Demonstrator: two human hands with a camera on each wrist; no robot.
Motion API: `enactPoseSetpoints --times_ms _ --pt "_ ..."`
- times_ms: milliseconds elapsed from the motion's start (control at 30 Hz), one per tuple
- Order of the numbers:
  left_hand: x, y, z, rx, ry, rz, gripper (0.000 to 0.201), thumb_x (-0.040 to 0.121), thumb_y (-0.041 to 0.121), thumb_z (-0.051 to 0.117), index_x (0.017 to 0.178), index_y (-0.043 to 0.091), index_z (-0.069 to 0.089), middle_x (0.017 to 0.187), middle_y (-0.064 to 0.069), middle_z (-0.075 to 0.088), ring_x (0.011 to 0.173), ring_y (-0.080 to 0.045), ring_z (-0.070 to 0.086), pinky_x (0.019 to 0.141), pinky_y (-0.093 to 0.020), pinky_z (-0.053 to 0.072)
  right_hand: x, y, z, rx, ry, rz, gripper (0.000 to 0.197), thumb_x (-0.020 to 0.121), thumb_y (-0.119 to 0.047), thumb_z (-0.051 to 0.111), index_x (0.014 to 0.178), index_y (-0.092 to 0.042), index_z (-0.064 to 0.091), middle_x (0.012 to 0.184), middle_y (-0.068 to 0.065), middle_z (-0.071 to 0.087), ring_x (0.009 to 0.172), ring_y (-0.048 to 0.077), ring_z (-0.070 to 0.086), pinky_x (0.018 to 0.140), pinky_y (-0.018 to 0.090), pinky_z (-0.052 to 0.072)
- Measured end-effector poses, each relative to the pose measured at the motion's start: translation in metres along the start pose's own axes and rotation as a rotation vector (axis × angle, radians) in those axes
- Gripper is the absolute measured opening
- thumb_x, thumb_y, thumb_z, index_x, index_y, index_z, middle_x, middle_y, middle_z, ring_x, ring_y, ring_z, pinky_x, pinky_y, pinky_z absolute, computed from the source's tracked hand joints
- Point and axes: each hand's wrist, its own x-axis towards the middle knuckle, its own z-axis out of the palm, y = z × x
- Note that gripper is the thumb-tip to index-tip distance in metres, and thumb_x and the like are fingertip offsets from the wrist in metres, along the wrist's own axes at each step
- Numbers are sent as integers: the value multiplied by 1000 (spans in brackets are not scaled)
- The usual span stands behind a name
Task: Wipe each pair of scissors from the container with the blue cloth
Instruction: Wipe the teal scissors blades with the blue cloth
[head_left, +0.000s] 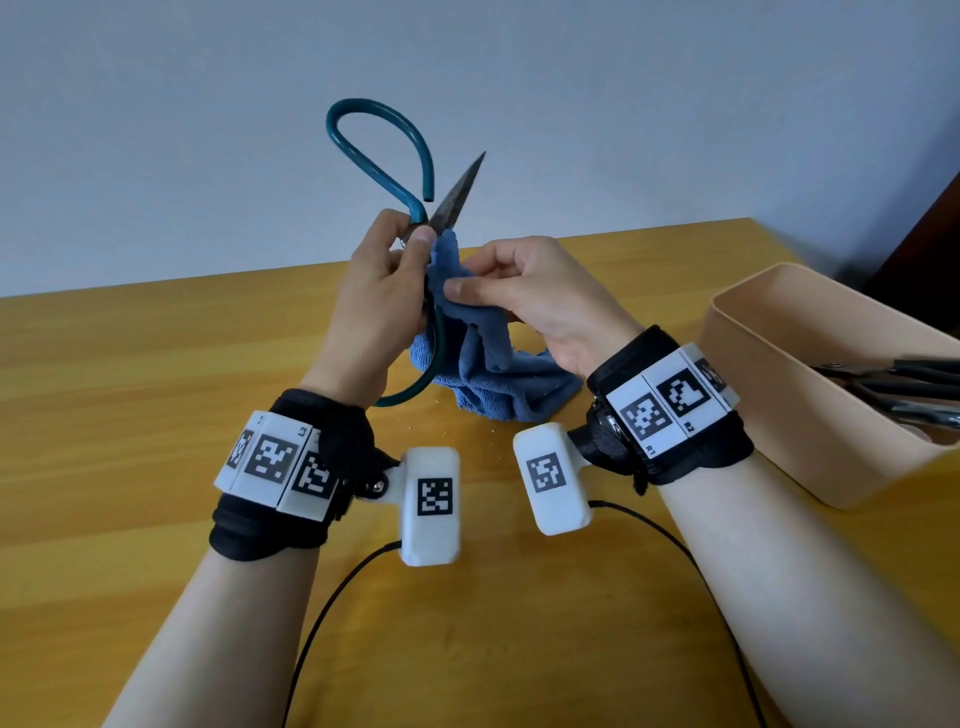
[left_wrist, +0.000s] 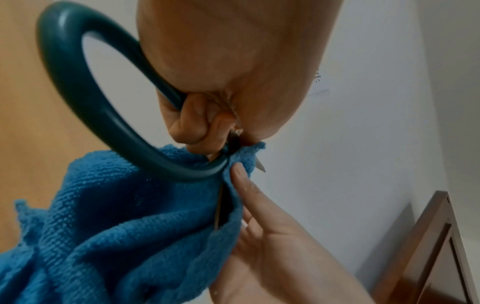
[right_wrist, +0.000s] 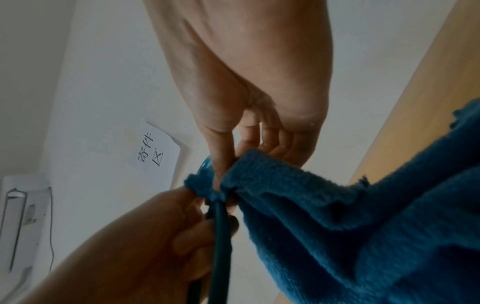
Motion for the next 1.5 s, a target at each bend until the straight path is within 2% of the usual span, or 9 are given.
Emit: enactPoseSetpoints --times_ms 100,233,467,633,800,1033,1267,1367,1500 --pt "1 1 -4 -18 27 -28 17 109 26 39 104 12 48 46 17 42 36 -2 31 37 -15 26 0 1 4 5 17 4 22 87 -14 75 100 4 71 88 15 73 77 16 68 71 26 55" --pt "2 -4 -8 -4 35 -6 17 109 26 41 102 12 47 64 5 43 39 -4 31 39 -16 27 0 -1 5 -52 -77 30 21 87 -1 71 107 -6 73 89 7 76 80 11 72 69 19 55" --pt "4 -1 -9 -45 58 -18 17 108 27 41 97 14 45 55 9 41 38 -5 31 38 -17 27 -2 1 9 -14 6 -4 13 85 -16 78 83 -6 69 76 4 71 66 8 67 60 18 51" --pt "3 -2 -10 -42 76 -13 17 108 26 42 100 12 45 63 4 39 39 -4 32 37 -17 27 -2 -1 5 -91 -90 36 15 86 -3 74 99 -9 74 82 1 73 73 7 68 66 17 52" --pt "7 -2 -16 -39 108 -14 16 108 28 42 99 15 46 72 0 42 44 -8 31 39 -20 26 -4 -1 6 -84 -16 5 17 82 -18 81 81 -7 68 71 2 67 64 9 63 64 23 52" --pt "8 -5 -20 -47 119 -29 15 108 26 41 98 17 45 70 1 43 42 -7 30 38 -20 24 -3 -1 6 -128 -114 46 16 84 -6 76 99 -9 74 86 5 75 78 13 71 78 30 58" --pt "11 -5 -25 -75 157 -32 14 107 29 41 100 17 45 82 -10 43 45 -11 26 41 -23 21 -3 1 9 -166 -38 14 16 85 -24 79 84 -11 69 65 -7 63 56 0 58 56 14 46" --pt "11 -6 -25 -79 167 -36 14 107 28 41 99 17 44 71 -1 41 44 -9 26 40 -23 21 -3 1 8 -173 -97 32 8 87 -13 75 94 -10 72 75 -3 68 69 7 64 66 20 50" --pt "11 -6 -21 -77 168 -30 16 107 29 41 96 18 43 68 4 40 43 -9 27 40 -22 23 -3 -1 3 -173 -109 45 12 85 -11 77 96 -9 72 77 -1 68 70 8 63 67 21 50"
